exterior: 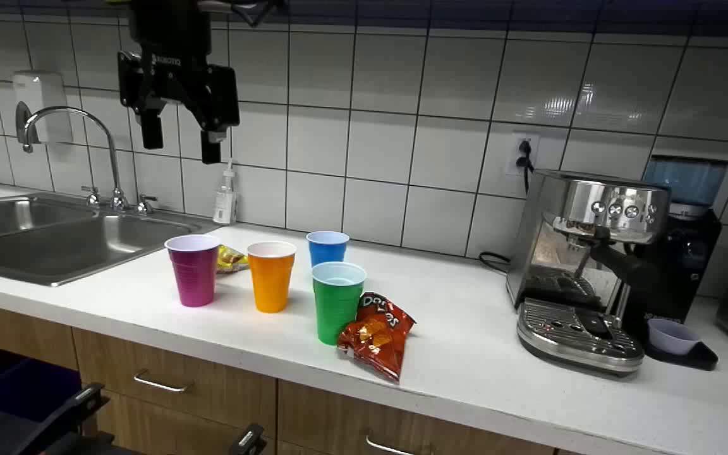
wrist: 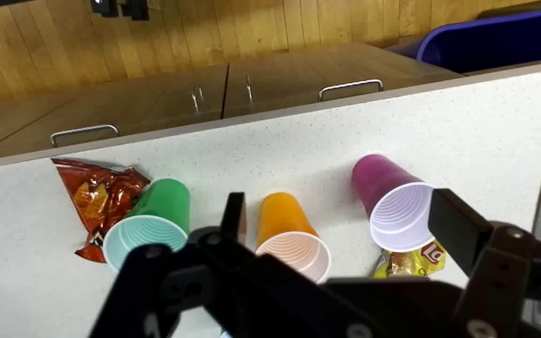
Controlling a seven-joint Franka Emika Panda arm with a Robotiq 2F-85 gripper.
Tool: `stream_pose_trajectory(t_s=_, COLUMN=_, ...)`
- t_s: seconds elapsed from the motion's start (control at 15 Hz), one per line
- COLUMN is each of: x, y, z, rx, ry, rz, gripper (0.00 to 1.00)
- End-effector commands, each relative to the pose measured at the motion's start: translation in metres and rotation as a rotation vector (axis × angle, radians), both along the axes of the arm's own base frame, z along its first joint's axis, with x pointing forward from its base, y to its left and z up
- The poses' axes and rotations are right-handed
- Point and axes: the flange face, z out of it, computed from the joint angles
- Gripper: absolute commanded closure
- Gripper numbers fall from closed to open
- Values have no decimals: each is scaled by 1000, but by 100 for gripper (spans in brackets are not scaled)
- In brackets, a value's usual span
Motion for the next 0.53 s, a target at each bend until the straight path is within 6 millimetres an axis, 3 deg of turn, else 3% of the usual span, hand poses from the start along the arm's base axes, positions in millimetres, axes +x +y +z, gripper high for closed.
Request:
stream_pose_trajectory(t_s=0.0, x=0, y=0, z=0, rx=0, ry=4, rz=0, gripper=0)
stream_pose_trajectory(t_s=0.47, x=10, y=-5, z=-2, rx=-24, ry=-22, rz=-17, gripper=0)
